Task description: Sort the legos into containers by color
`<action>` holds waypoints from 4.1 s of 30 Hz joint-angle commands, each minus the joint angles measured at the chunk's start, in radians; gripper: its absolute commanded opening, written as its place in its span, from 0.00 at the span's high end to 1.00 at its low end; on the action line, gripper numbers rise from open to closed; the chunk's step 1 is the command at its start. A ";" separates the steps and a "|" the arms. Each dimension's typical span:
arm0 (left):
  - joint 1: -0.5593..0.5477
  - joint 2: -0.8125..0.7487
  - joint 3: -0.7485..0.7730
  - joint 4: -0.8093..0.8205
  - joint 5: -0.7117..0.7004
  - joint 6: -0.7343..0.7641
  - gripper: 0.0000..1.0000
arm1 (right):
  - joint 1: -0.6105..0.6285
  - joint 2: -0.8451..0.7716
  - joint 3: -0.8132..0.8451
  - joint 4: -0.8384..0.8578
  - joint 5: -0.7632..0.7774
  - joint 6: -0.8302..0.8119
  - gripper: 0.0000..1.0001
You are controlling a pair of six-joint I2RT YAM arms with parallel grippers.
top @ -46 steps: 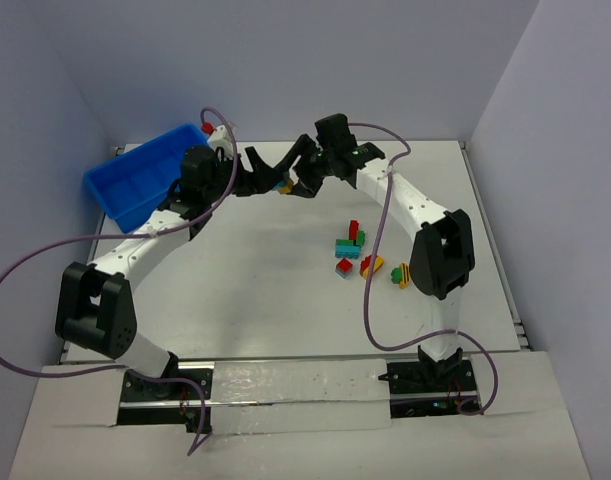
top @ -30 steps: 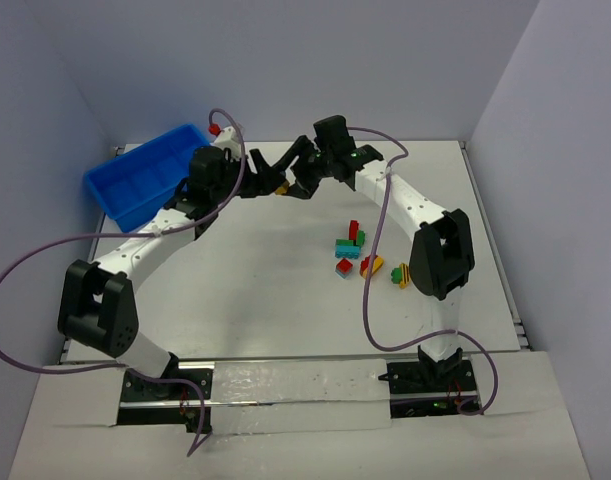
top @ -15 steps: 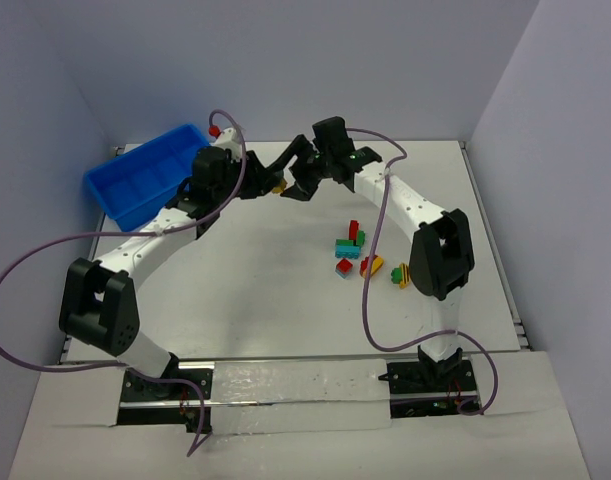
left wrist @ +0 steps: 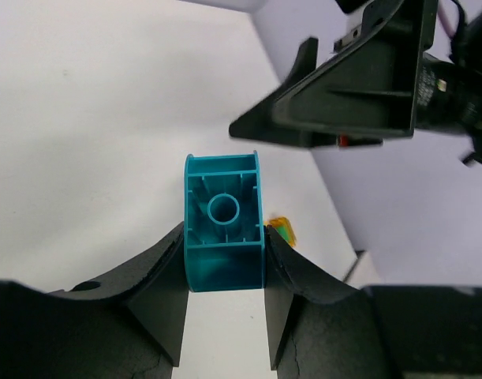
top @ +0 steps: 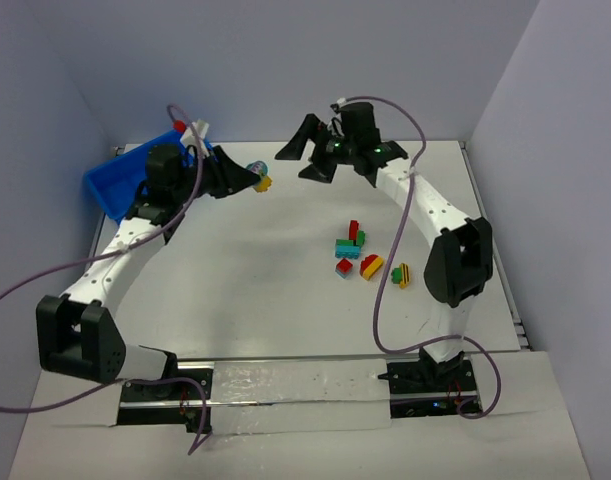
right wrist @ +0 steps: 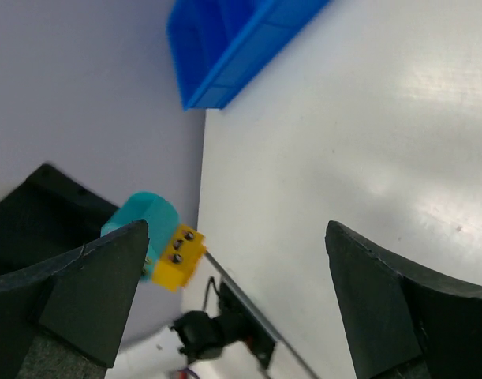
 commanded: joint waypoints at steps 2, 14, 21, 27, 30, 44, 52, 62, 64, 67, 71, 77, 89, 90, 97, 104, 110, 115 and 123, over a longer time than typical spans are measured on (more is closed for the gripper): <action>0.119 -0.090 -0.076 0.175 0.409 -0.147 1.00 | -0.033 -0.141 -0.073 0.296 -0.391 -0.253 0.01; 0.141 -0.161 -0.224 0.726 0.554 -0.473 1.00 | 0.067 -0.207 -0.209 0.630 -0.675 -0.136 0.07; 0.141 -0.205 -0.243 0.715 0.549 -0.472 1.00 | 0.107 -0.197 -0.213 0.501 -0.624 -0.245 0.13; 0.141 -0.222 -0.255 0.717 0.538 -0.486 1.00 | 0.128 -0.208 -0.229 0.512 -0.609 -0.254 0.32; 0.141 -0.227 -0.261 0.723 0.536 -0.492 1.00 | 0.137 -0.210 -0.225 0.495 -0.606 -0.269 0.40; 0.142 -0.245 -0.265 0.648 0.505 -0.441 1.00 | 0.175 -0.215 -0.244 0.508 -0.644 -0.268 1.00; 0.246 -0.258 -0.164 0.467 0.485 -0.295 1.00 | 0.175 -0.264 -0.239 0.268 -0.606 -0.488 1.00; 0.405 -0.289 0.065 -0.190 0.253 0.231 1.00 | 0.172 -0.350 -0.307 -0.107 -0.238 -0.810 1.00; 0.407 -0.290 0.095 -0.282 0.124 0.330 1.00 | 0.160 -0.360 -0.292 -0.153 -0.112 -0.841 1.00; 0.414 -0.270 0.141 -0.380 -0.068 0.432 1.00 | 0.137 -0.386 -0.263 -0.192 0.053 -0.910 1.00; 0.423 -0.222 0.142 -0.424 -0.304 0.494 1.00 | 0.118 -0.411 -0.305 -0.114 0.209 -0.958 1.00; 0.475 -0.130 0.145 -0.414 -0.379 0.527 1.00 | 0.112 -0.388 -0.366 0.106 0.365 -0.961 1.00; 0.605 0.228 0.418 -0.412 -0.423 0.404 1.00 | 0.088 -0.332 -0.313 0.185 0.402 -0.891 1.00; 0.604 0.247 0.431 -0.407 -0.437 0.404 1.00 | 0.083 -0.340 -0.318 0.187 0.414 -0.866 1.00; 0.619 0.377 0.528 -0.416 -0.485 0.407 1.00 | 0.076 -0.378 -0.359 0.224 0.461 -0.865 1.00; 0.640 0.509 0.610 -0.403 -0.487 0.454 0.97 | 0.075 -0.357 -0.332 0.187 0.447 -0.895 1.00; 0.644 0.580 0.619 -0.368 -0.497 0.511 0.92 | 0.076 -0.328 -0.309 0.156 0.450 -0.904 1.00; 0.644 0.637 0.667 -0.367 -0.510 0.538 0.84 | 0.074 -0.314 -0.302 0.153 0.458 -0.908 1.00; 0.644 0.752 0.808 -0.395 -0.517 0.531 0.73 | 0.071 -0.280 -0.264 0.144 0.453 -0.905 1.00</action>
